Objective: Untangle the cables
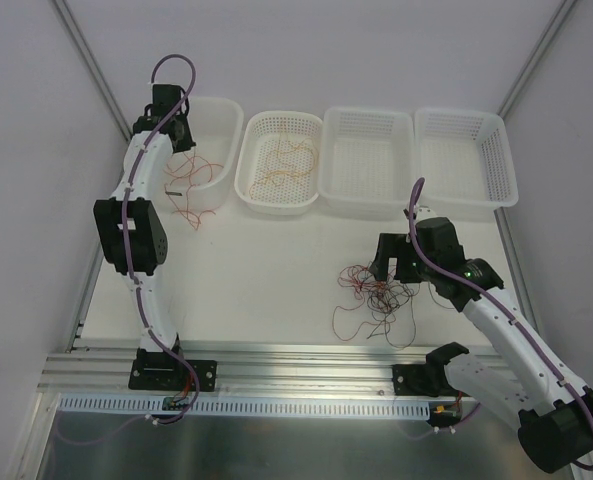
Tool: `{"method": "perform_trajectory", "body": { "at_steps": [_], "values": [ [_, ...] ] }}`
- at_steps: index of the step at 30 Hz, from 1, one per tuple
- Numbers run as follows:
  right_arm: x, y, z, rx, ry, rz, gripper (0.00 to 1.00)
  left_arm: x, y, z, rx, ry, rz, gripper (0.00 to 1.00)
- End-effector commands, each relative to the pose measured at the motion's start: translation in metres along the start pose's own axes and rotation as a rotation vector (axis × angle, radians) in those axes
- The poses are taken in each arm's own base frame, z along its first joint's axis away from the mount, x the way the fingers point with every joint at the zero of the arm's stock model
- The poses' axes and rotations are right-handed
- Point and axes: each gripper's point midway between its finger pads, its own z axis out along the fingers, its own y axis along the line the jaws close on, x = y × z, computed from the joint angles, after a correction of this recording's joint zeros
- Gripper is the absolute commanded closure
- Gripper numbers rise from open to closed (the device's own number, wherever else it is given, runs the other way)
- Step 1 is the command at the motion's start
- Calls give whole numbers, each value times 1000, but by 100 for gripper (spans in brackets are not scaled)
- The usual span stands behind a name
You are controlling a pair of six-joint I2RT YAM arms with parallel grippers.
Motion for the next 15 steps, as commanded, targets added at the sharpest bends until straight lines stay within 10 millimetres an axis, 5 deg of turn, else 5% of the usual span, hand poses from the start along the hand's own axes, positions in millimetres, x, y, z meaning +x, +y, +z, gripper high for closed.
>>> {"method": "perform_trajectory", "body": {
  "at_steps": [1, 11, 15],
  "values": [
    [-4, 2, -4, -3, -7, -6, 3, -13, -4, 2, 42, -34, -61, 97],
    [-6, 6, -2, -12, 1, 1, 3, -12, -7, 2, 68, -26, -71, 85],
    [-8, 8, -5, -17, -5, -1, 3, -22, -8, -12, 82, -54, -80, 69]
  ]
}}
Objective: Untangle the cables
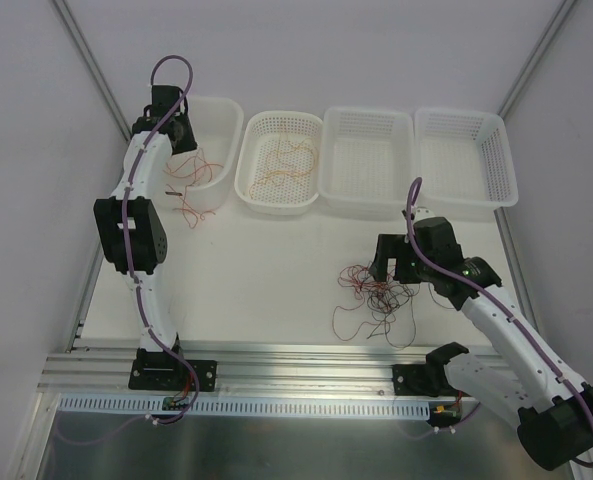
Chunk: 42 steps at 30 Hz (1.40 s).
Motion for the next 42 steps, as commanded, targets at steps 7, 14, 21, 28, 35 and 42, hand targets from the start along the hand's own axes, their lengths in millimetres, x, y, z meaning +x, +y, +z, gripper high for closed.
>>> {"method": "perform_trajectory", "body": {
  "at_steps": [7, 14, 21, 28, 35, 42],
  "values": [
    [-16, 11, -15, -31, -45, -2, 3, -55, -7, -66, 75, -165, -62, 32],
    [-16, 19, -23, -65, -70, 3, 3, -46, -11, -115, 146, -181, -98, 1],
    [-15, 23, -33, -90, -101, -3, 3, -24, -4, -168, 178, -205, -123, 1],
    [-10, 23, -40, -107, -119, -10, 3, 20, 13, -190, 153, -210, -130, 1],
    [-5, 23, -40, -120, -129, -16, 3, 79, 38, -191, 108, -277, -155, 2],
    [1, 20, -37, -122, -125, -21, 3, 131, 43, -173, 128, -277, -198, 3]
  ]
}}
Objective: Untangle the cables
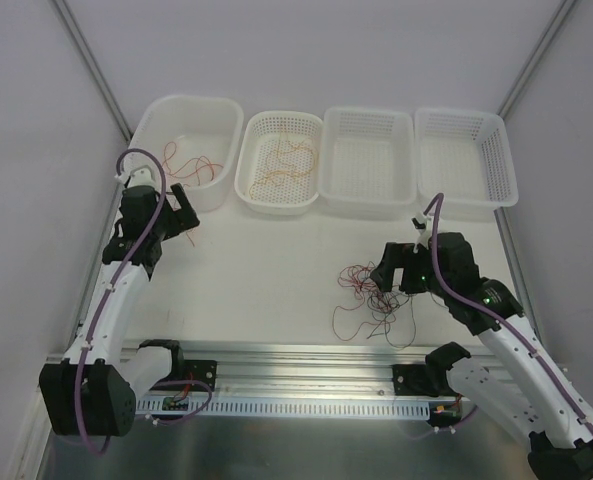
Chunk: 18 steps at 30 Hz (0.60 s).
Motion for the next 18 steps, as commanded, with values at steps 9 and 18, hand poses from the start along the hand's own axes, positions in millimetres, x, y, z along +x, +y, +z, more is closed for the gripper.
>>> {"method": "perform_trajectory", "body": {
  "at_steps": [9, 18],
  "values": [
    [-4, 6, 1, -25, -12, 1, 3, 4, 5, 34, 41, -196, -63, 1],
    [-7, 7, -6, -24, -15, 8, 3, 5, 2, 63, 57, -226, -61, 1]
  ]
}}
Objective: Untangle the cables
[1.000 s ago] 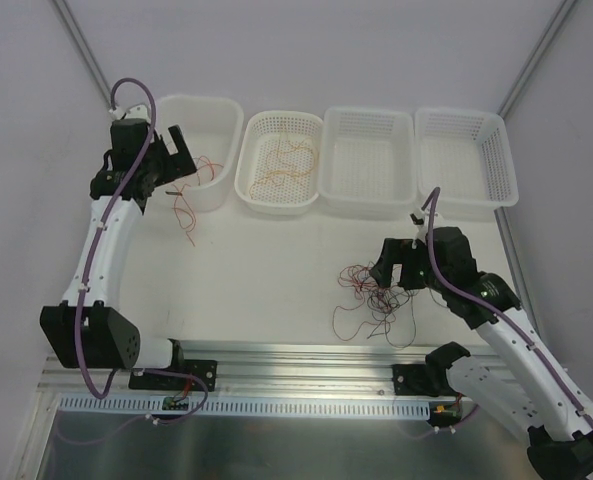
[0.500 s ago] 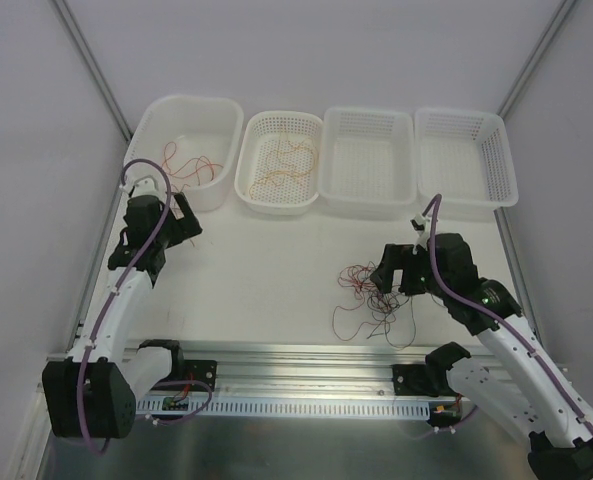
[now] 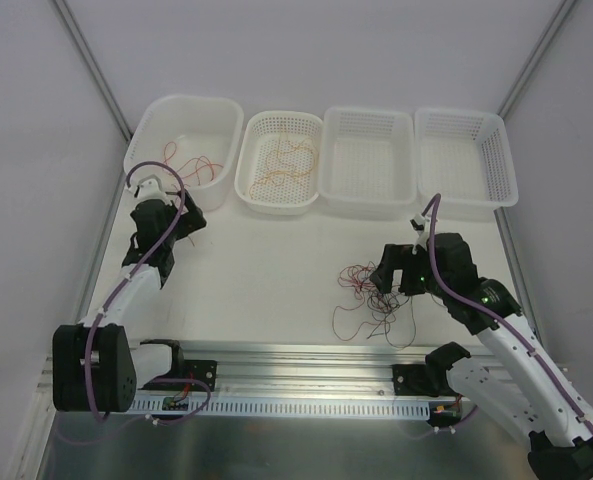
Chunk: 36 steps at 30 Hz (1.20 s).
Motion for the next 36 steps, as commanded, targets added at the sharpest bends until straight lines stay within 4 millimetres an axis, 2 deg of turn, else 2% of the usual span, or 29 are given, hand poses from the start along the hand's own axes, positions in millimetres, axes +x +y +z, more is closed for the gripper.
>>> {"method": "perform_trajectory", "body": {
  "at_steps": [1, 3, 7, 10, 11, 17, 21, 22, 23, 28, 30, 33, 34, 35, 36],
  "values": [
    [-14, 8, -11, -21, -39, 6, 3, -27, -7, 12, 26, -108, -21, 1],
    [-15, 7, -13, -16, -44, 8, 3, -24, -4, 18, 10, -101, -20, 1],
    [-13, 5, -14, -7, -40, 4, 3, -27, -6, 27, 6, -99, -17, 12],
    [-12, 5, -15, -5, -39, 4, 3, -27, -8, 31, 12, -90, -14, 34],
    [-12, 5, -15, -6, -40, 3, 3, -29, -8, 31, 10, -94, -12, 44],
    [-13, 5, -15, -4, -40, 0, 3, -35, -4, 32, -14, -114, 24, 63],
    [-14, 4, -16, -3, -45, -3, 3, -36, -5, 35, -6, -107, 51, 83],
    [-13, 4, -16, -1, -44, -3, 3, -36, -6, 34, -3, -106, 53, 94],
    [-13, 3, -16, 1, -45, -3, 3, -37, -6, 33, -3, -106, 53, 99],
    [-12, 2, -15, 4, -45, -5, 3, -43, -5, 23, -11, -105, 77, 100],
    [-12, 3, -15, 3, -44, -6, 3, -57, -8, 15, -15, -119, 88, 100],
    [-11, 2, -15, 5, -47, -8, 3, -63, -10, 0, -17, -87, 104, 100],
    [-10, 1, -15, 5, -43, -8, 3, -79, -16, -5, -6, -107, 105, 100],
    [-10, 1, -15, 4, -45, -10, 3, -77, -16, -11, -14, -74, 112, 100],
    [-9, 1, -15, 6, -42, -10, 3, -83, -18, -13, -13, -73, 124, 100]
  ]
}}
